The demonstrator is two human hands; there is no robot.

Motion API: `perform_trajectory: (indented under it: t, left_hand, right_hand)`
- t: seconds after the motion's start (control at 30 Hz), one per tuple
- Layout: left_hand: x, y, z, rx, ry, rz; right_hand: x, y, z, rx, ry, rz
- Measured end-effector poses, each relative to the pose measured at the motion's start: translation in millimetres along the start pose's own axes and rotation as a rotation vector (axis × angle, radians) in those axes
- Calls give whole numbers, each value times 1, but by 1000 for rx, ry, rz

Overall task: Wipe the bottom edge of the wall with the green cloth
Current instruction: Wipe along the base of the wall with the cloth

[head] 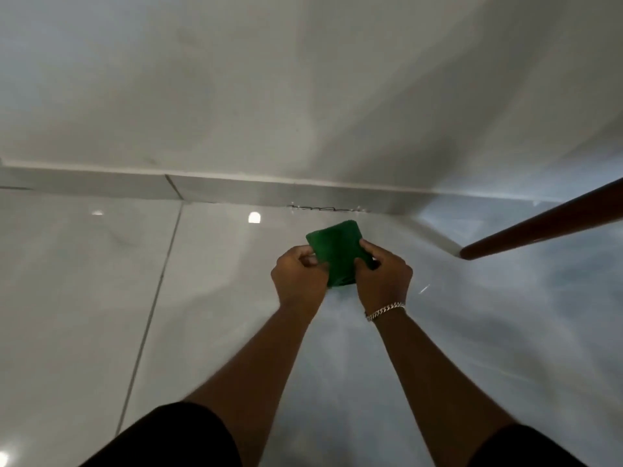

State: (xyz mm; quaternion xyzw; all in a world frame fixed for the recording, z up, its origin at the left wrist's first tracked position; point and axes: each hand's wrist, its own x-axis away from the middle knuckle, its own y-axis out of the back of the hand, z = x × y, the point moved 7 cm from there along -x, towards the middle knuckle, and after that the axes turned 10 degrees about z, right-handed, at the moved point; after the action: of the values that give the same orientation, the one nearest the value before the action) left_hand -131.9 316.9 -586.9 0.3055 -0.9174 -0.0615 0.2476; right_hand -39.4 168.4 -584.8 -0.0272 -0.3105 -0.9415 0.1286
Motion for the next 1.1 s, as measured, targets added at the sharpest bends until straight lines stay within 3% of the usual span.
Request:
perform_trajectory:
  t: [0.13, 0.2, 0.27, 0.4, 0.53, 0.77, 0.87, 0.97, 1.1]
  left_hand:
    - [-39, 20, 21, -740, -541, 35]
    - [-50, 36, 39, -1001, -600, 104]
    - [-58, 62, 56, -1143, -496, 133]
    - [-65, 90, 63, -1204, -402, 75]
    - [-66, 90, 63, -1216, -395, 79]
    - [-68, 90, 64, -1208, -389, 91]
    - [-68, 91, 62, -1202, -383, 89]
    - [-69, 91, 63, -1205, -384, 96]
    - [-73, 96, 63, -1234, -412, 132]
  right_hand:
    - [-23, -15, 4, 293, 131, -158]
    - [-22, -35, 18, 418, 206, -153]
    - [-14, -59, 21, 542, 218, -88]
    - [-21, -66, 7, 685, 273, -29]
    - [-51, -36, 2, 693, 245, -75]
    - [-51, -40, 3, 597, 23, -225]
    - [-43, -86, 41, 543, 117, -143]
    - [-28, -131, 67, 642, 263, 8]
    - [-41, -110, 62, 724, 423, 17]
